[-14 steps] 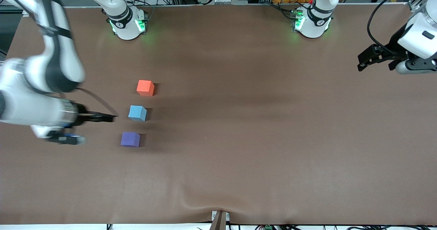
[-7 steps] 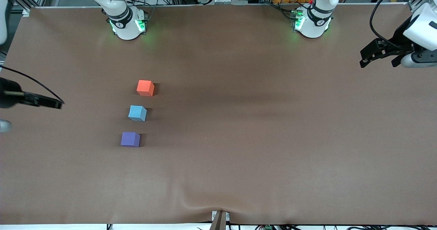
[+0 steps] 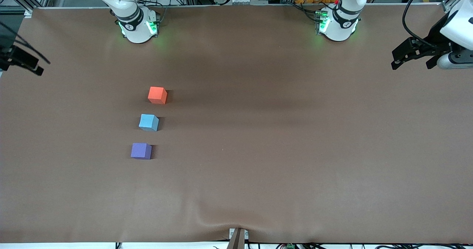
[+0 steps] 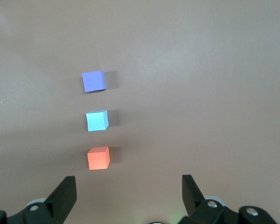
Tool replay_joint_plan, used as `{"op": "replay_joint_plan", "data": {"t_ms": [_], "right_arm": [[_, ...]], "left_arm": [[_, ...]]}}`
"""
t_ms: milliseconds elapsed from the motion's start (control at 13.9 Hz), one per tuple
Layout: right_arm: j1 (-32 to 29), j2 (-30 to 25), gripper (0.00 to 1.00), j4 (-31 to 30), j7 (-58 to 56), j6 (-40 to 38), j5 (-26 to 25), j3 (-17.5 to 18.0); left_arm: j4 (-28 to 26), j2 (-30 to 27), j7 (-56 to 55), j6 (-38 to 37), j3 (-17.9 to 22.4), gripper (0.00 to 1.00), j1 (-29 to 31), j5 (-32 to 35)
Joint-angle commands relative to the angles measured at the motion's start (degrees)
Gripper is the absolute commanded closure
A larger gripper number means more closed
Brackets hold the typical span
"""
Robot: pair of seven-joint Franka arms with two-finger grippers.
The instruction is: Place blue block between orange and purple blocks
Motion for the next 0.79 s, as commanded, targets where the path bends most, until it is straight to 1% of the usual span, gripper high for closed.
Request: {"op": "replay_joint_plan", "data": {"t_ms": [0, 288, 720], "right_arm": [[-0.5, -2.5, 0.00, -4.8, -0.7, 2.5, -1.5, 0.4], [-0.4, -2.1, 0.00, -3.9, -0.8, 2.5, -1.5, 0.4], [-0.5, -1.8, 0.00, -3.7, -2.0, 2.7, -2.1, 0.4]], "left_arm": [[1.1, -0.2, 0.7, -2.0, -0.2, 0.00, 0.5, -0.6], [1.5, -0.3, 0.7, -4.1, -0.1, 0.00, 0.5, -0.5], [1.5, -0.3, 0.5, -4.5, 0.1, 0.00, 0.5, -0.1]]}}
